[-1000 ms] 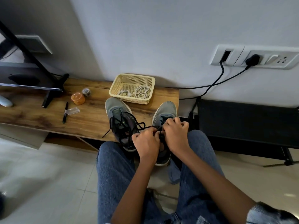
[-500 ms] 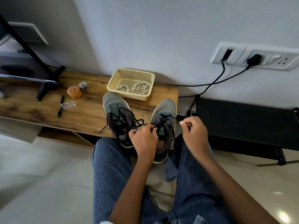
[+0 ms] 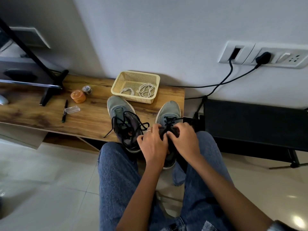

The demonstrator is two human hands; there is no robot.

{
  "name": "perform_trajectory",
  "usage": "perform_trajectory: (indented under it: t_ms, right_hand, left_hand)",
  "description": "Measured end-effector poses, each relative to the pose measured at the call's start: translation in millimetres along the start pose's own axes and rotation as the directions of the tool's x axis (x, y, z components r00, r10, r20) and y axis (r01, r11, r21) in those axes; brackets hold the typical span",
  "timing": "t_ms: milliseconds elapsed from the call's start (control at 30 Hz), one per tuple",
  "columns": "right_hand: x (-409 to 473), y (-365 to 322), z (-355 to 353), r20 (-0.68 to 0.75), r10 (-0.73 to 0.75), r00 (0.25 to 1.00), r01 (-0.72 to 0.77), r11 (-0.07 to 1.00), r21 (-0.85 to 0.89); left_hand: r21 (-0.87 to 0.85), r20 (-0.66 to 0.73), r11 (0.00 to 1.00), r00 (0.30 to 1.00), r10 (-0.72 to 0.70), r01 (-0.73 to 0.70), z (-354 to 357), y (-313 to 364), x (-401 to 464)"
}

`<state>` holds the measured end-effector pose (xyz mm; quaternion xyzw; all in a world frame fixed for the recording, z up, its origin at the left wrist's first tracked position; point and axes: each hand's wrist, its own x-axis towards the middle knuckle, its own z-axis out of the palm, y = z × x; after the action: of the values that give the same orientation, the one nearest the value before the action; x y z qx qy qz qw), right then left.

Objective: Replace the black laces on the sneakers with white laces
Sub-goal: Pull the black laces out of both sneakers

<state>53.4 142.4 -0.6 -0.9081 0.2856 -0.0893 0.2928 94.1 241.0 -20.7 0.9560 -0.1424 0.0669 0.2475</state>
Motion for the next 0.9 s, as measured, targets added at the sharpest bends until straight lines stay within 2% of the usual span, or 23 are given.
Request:
perform_trajectory:
  t_ms: [133,233,333,400,600,667,767,833,900]
  right_hand:
    - [0,0,6,-0.017,-0.006,1.000,0.006,1.000,-0.008]
    - [3,6,5,-0.055,0.030,0.998,-0.028,0.999,0.036]
    - [3,11,3,-0.083,0.159,0.984,-0.138,0.967,0.216]
    - [3,14,3,-0.081,0.232,0.969,-0.199,0.935,0.294]
    - [2,17,3,-0.063,0.393,0.917,-0.324,0.829,0.456]
    - [2,16,4,-0.066,0.394,0.917,-0.325,0.832,0.451]
    - [0,16,3,-0.085,0.304,0.949,-0.251,0.890,0.381]
    - [0,15,4,-0.099,0.243,0.965,-0.199,0.923,0.328]
    - [0,14,6,-0.109,0.199,0.974,-0.161,0.945,0.284]
  left_hand:
    - [0.031,-0.003,0.992,0.992,0.124,-0.124,5,-3,7]
    - [-0.101,-0.011,0.987,0.992,0.128,-0.128,6,-6,12]
    - [-0.264,0.086,0.961,0.995,-0.058,0.079,-2,-1,15]
    - [-0.287,0.151,0.936,0.974,-0.168,0.205,-3,-2,16]
    - [-0.313,0.181,0.887,0.938,-0.296,0.340,-8,-2,19]
    - [-0.289,0.146,0.913,0.956,-0.255,0.288,-8,1,16]
    - [-0.142,0.017,0.990,1.000,-0.019,0.022,-2,1,9]
    - [-0.040,-0.044,0.993,0.993,0.110,-0.111,3,1,8]
    - [0.031,-0.050,0.974,0.973,0.225,-0.224,7,2,11]
